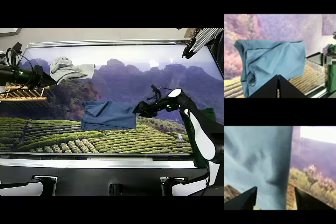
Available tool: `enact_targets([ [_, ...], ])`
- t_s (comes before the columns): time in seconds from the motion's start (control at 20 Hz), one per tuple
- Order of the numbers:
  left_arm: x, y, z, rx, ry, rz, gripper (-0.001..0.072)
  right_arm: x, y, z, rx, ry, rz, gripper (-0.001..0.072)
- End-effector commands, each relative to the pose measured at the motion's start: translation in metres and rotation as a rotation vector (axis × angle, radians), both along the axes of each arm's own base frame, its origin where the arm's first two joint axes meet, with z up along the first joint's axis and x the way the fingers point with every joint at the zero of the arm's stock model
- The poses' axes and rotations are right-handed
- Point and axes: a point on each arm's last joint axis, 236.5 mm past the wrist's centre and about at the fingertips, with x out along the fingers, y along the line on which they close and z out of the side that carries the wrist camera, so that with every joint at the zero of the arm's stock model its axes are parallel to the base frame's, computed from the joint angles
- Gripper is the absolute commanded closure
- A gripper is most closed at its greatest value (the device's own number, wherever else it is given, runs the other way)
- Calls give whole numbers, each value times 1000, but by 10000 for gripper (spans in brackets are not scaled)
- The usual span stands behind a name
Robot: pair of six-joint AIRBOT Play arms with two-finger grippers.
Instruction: Fold the clothes and pants, and hang the long-sleeved shirts on hangers.
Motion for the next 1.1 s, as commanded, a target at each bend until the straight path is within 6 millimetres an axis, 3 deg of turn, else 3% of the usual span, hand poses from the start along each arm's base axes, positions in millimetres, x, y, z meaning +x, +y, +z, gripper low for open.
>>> enact_targets([
  [0.0, 1, 1, -1, 0, 2, 1, 692, 5, 2, -6, 18, -11, -19, 182],
  [0.3, 5, 2, -2, 1, -6, 9, 692, -5, 29, -15, 32, -4, 25, 275],
  [0.4, 5, 2, -2, 1, -6, 9, 692, -5, 38, -16, 25, -15, 33, 443],
  [0.5, 5, 2, -2, 1, -6, 10, 692, -3, 42, -11, 50, -17, 18, 655],
  [0.55, 5, 2, -2, 1, -7, 10, 692, -1, 44, -6, 61, -25, 11, 683],
  [0.65, 5, 2, -2, 1, -7, 10, 692, 8, 48, 15, 88, -28, -17, 684],
  [0.85, 4, 2, -2, 0, -6, 9, 692, 47, 47, 80, 105, -96, -78, 684],
  [1.05, 2, 1, -2, 0, 1, 3, 692, 92, 16, 137, 135, -169, -219, 684],
])
